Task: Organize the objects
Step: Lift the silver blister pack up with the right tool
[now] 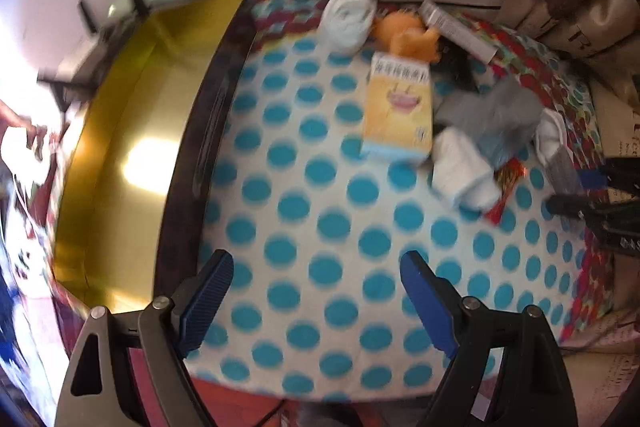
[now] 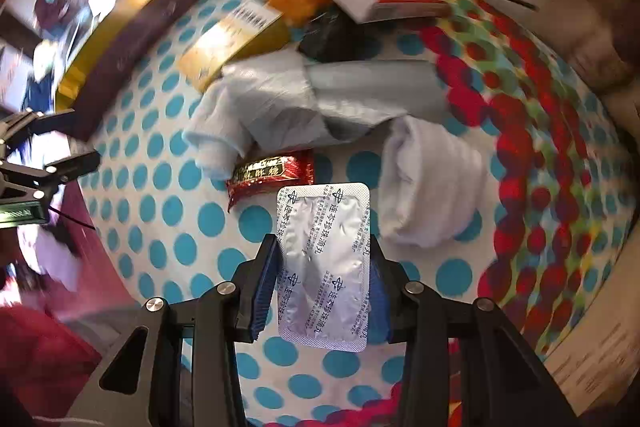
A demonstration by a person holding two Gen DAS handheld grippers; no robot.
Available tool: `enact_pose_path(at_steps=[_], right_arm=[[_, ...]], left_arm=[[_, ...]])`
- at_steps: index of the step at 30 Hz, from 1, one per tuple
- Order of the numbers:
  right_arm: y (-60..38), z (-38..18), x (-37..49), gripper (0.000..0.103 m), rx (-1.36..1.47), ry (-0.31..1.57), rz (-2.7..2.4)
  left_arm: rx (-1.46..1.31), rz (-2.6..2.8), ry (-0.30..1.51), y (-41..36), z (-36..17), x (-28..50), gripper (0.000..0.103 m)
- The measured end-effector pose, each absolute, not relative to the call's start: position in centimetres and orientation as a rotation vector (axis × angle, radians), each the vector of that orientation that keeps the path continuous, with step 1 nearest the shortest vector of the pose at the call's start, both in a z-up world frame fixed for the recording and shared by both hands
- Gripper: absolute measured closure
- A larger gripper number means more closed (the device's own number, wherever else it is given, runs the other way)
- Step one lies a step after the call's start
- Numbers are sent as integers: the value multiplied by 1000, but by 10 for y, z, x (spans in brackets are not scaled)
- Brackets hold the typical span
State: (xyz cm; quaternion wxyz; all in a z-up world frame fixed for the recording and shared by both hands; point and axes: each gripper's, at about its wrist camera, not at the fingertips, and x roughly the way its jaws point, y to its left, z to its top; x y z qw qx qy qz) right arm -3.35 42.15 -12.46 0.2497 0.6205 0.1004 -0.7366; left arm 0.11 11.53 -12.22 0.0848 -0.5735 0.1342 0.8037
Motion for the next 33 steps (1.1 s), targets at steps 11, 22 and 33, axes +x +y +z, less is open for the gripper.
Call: enact_pose_path(at_steps=[11,22,33], right_arm=[[434,-117,10,64,1641,-27,-2113],[441,-126,8,64,1635,-132,-2146],[437,-117,3,64,1596,-160,-2153]], left_arm=[[-1724,2314,384,165,-132,-101,15],[-1708,2173,523,209,-160,-120,13],[-1789,2117,633,212,-186,-128,16]])
